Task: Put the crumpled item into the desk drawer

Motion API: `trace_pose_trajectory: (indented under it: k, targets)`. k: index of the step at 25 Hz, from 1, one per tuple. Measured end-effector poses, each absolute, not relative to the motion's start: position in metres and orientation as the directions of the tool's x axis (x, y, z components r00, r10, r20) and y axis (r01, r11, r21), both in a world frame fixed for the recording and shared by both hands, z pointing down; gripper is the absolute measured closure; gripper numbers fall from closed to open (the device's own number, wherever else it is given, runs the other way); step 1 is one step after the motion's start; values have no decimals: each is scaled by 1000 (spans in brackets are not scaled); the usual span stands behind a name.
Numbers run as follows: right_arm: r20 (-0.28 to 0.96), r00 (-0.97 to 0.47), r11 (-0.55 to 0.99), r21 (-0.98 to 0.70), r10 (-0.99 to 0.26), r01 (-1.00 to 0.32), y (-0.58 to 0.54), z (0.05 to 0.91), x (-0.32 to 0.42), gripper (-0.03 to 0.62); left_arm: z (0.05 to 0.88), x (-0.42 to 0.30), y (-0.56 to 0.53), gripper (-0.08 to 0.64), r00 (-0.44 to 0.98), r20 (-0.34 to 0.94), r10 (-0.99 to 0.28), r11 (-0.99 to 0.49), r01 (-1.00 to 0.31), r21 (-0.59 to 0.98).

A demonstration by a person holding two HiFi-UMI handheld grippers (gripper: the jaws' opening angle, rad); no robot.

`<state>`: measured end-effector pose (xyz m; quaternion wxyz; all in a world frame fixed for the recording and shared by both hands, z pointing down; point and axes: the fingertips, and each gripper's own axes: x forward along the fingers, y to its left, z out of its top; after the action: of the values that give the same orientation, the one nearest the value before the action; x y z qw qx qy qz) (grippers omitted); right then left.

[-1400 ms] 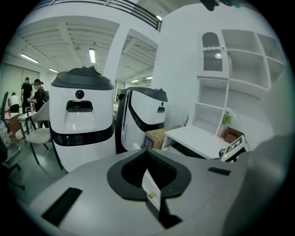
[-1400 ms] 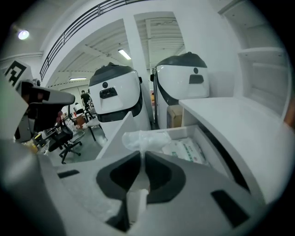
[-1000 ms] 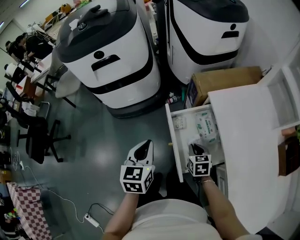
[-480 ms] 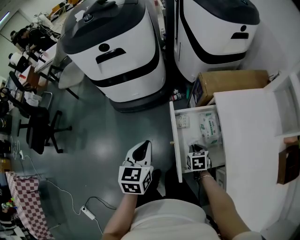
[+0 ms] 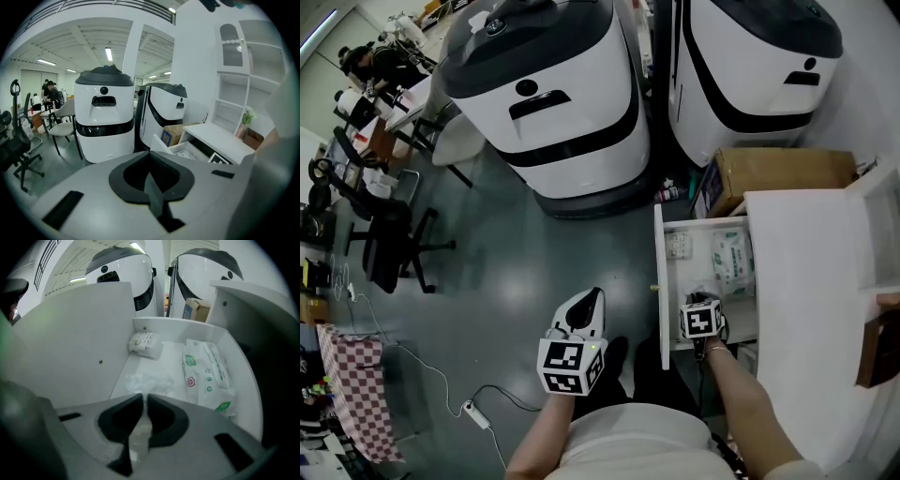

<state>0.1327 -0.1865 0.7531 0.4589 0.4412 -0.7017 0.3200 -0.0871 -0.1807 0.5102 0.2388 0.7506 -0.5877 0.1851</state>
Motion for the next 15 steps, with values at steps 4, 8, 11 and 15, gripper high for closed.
trace_pose_trajectory:
  k: [4, 8, 11, 15]
  targets:
    - [934, -168, 429, -17, -315, -903, -188, 760, 135, 555, 512, -96, -177, 568, 216, 568, -794, -170, -976, 135]
    - [938, -159, 434, -11, -307, -901, -186, 766, 134, 555, 513, -98, -175, 568, 208, 573, -793, -159, -978, 136]
    - [938, -154, 425, -7, -311, -905, -187, 768, 132, 555, 514, -99, -174, 568, 207, 573, -793, -156, -978, 138]
    - [936, -158, 405, -18, -315, -914, -186, 770, 132, 552, 516, -98, -174, 568, 220, 576, -787, -163, -975, 149]
